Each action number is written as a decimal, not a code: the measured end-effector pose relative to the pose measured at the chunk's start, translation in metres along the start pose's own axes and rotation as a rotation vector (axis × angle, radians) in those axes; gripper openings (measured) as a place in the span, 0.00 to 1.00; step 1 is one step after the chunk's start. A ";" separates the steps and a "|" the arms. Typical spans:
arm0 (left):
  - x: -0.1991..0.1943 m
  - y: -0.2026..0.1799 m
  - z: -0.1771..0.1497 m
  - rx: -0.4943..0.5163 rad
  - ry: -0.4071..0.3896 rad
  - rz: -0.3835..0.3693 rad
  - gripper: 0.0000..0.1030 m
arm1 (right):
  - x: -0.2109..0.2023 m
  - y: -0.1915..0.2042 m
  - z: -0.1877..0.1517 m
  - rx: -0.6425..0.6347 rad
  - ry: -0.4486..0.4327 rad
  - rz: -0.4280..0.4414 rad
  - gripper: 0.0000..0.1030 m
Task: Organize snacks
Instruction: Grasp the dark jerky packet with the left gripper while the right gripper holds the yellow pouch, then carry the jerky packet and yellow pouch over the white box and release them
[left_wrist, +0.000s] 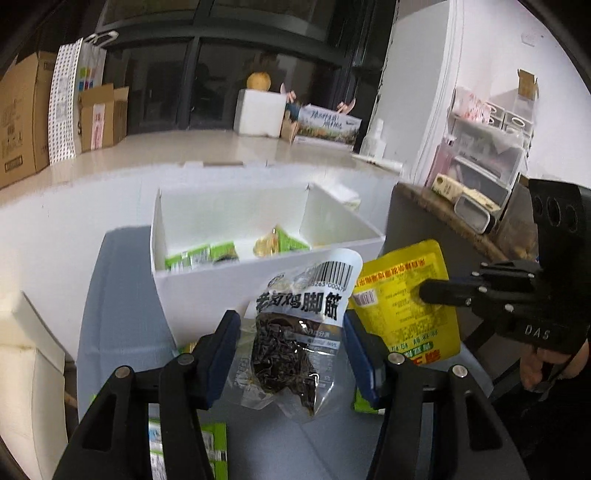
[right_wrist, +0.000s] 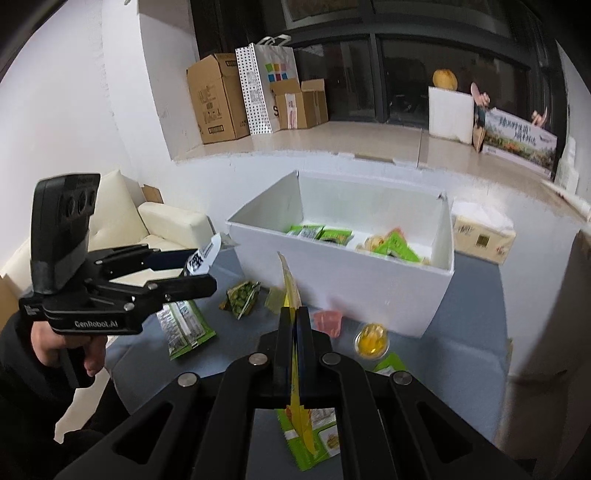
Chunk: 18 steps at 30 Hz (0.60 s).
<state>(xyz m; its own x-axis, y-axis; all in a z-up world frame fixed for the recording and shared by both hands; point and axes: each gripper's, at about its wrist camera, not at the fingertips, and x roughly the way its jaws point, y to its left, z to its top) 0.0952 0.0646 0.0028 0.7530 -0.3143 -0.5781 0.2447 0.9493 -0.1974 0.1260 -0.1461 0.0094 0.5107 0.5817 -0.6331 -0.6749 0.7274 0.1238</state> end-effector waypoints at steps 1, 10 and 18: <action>0.000 0.000 0.008 0.003 -0.012 0.001 0.59 | -0.002 0.000 0.004 -0.006 -0.007 -0.004 0.01; 0.019 0.003 0.074 0.036 -0.093 0.009 0.59 | -0.010 -0.008 0.045 -0.056 -0.073 -0.039 0.01; 0.061 0.030 0.123 0.013 -0.107 0.026 0.59 | -0.005 -0.033 0.113 -0.079 -0.133 -0.074 0.01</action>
<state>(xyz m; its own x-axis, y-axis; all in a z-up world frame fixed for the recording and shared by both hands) 0.2236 0.0750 0.0587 0.8198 -0.2874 -0.4953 0.2312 0.9574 -0.1729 0.2058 -0.1317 0.0953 0.6235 0.5743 -0.5305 -0.6696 0.7425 0.0169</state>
